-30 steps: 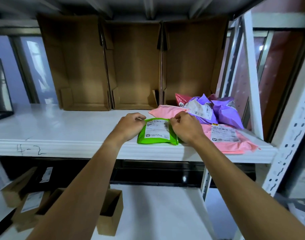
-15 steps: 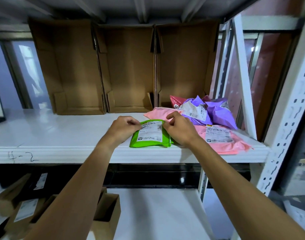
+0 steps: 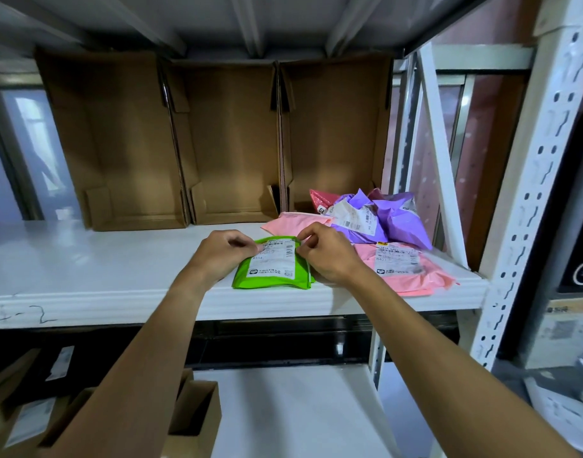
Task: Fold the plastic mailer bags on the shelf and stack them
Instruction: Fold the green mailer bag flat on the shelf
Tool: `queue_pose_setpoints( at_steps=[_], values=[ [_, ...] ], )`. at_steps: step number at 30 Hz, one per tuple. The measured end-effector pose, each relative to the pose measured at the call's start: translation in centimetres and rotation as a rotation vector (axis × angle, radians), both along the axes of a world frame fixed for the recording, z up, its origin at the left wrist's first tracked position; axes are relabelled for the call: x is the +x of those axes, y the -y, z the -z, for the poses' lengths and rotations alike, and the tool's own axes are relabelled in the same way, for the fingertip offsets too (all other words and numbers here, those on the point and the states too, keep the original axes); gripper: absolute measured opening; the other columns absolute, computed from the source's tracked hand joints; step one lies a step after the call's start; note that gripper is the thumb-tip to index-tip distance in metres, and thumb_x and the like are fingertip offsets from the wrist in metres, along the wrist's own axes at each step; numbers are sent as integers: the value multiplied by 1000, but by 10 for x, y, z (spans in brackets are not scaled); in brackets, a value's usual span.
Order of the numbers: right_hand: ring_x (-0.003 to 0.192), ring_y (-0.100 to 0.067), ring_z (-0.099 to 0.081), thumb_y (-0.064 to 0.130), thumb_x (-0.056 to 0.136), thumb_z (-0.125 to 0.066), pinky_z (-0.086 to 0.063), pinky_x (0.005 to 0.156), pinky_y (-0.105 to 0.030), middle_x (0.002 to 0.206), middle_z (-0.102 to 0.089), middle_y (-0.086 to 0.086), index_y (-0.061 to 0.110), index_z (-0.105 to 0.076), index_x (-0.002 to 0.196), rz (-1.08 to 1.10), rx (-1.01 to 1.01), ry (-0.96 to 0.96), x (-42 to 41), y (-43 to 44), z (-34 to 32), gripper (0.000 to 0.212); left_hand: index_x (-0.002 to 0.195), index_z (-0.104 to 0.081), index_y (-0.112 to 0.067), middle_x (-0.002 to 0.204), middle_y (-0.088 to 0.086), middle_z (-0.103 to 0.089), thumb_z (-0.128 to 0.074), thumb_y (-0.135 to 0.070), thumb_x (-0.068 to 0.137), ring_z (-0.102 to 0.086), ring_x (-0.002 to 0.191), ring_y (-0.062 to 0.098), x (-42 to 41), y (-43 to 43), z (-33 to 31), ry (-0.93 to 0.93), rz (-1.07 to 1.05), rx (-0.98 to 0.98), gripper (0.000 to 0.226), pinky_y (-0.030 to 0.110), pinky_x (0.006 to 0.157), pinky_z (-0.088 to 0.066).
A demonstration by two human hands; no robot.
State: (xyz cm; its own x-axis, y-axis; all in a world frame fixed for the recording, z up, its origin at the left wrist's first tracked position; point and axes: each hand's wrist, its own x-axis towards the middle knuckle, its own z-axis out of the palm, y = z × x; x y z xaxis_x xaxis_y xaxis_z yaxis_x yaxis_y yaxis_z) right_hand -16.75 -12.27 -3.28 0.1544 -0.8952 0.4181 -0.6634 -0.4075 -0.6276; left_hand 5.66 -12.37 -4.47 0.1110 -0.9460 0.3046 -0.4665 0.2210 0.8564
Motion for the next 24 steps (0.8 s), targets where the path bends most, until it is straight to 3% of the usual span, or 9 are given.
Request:
queue_pose_setpoints(
  at_steps=[4,11,15,20,24],
  values=[
    [87,-18,-65,17,89,-56,-42,61,-26,88,-73,1,20,-66,107,-4,0,-67,0,-4,-2,21,82,-80,-25,83,-7,-76,-85,-36,76,-71,90,15,1,1,1,25,1,-11,14,41,92,-56],
    [97,-22,-62,22,91,-53,-37,69,-27,94,-69,2,21,-63,113,-14,-15,-169,-1,-7,-3,24,81,-79,-26,81,-11,-75,-83,-40,78,-69,87,9,0,-5,0,98,-29,-47,15,36,88,-53],
    [104,-24,-59,21,95,-51,-34,72,-28,108,-71,-1,21,-62,117,8,-50,-217,0,-7,-2,24,84,-79,-31,83,-17,-74,-77,-48,81,-67,88,4,-6,-13,-4,218,-49,-90,17,33,82,-54],
    [104,-28,-62,22,96,-52,-49,83,-35,110,-71,-4,23,-62,118,38,-64,-262,-10,-8,-5,23,105,-77,-32,106,-13,-73,-61,-50,93,-65,95,11,-23,-27,-3,532,-16,-247,26,35,87,-52],
    [109,-32,-59,22,95,-53,-47,90,-37,117,-68,-7,24,-62,117,85,-83,-301,-34,-12,-12,24,117,-74,-33,120,-13,-70,-56,-50,96,-63,104,10,-42,-33,0,543,12,-272,32,34,93,-51]
  ],
)
